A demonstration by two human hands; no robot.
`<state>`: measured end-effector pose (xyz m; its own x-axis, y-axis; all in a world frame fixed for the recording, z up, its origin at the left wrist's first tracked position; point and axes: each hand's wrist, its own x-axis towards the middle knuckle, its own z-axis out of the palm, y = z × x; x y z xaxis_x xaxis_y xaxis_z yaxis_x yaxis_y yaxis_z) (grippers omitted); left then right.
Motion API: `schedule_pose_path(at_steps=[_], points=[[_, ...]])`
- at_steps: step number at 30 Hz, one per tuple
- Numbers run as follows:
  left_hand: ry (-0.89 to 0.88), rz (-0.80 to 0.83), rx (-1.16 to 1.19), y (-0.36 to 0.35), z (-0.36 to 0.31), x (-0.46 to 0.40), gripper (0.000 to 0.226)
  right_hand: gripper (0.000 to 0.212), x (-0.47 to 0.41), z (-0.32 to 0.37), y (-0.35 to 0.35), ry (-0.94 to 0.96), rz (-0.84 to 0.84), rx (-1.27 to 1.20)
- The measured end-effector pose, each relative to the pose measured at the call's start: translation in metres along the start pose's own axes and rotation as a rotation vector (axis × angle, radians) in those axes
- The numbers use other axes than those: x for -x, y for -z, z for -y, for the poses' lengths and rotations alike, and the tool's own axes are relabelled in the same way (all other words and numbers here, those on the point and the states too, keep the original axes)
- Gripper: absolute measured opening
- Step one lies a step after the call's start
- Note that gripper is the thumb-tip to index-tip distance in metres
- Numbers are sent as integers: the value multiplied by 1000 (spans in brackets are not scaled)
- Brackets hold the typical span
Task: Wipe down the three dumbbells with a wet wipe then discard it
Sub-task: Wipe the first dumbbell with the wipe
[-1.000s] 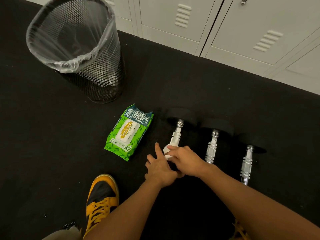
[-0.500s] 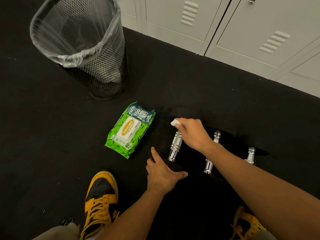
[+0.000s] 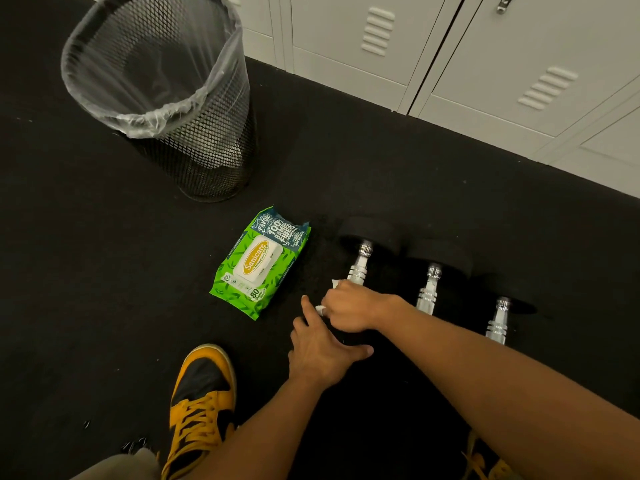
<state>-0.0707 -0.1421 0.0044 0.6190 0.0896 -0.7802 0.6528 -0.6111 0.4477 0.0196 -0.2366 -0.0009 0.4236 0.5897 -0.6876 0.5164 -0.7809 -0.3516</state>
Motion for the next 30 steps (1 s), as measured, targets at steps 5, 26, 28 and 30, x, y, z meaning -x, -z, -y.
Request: schedule_pose_path(at_steps=[5, 26, 28, 30], points=[[-18, 6, -1, 0, 4, -2, 153, 36, -1, -1, 35, -110, 112, -305], [-18, 42, -21, 4, 5, -7, 155, 28, 17, -8, -5, 82, -49, 114], [-19, 43, -22, 4, 5, -7, 155, 31, 22, -3, -7, 39, -39, -4], [-21, 40, -24, 5, 6, -7, 156, 33, 28, -1, -6, -47, -34, -219]])
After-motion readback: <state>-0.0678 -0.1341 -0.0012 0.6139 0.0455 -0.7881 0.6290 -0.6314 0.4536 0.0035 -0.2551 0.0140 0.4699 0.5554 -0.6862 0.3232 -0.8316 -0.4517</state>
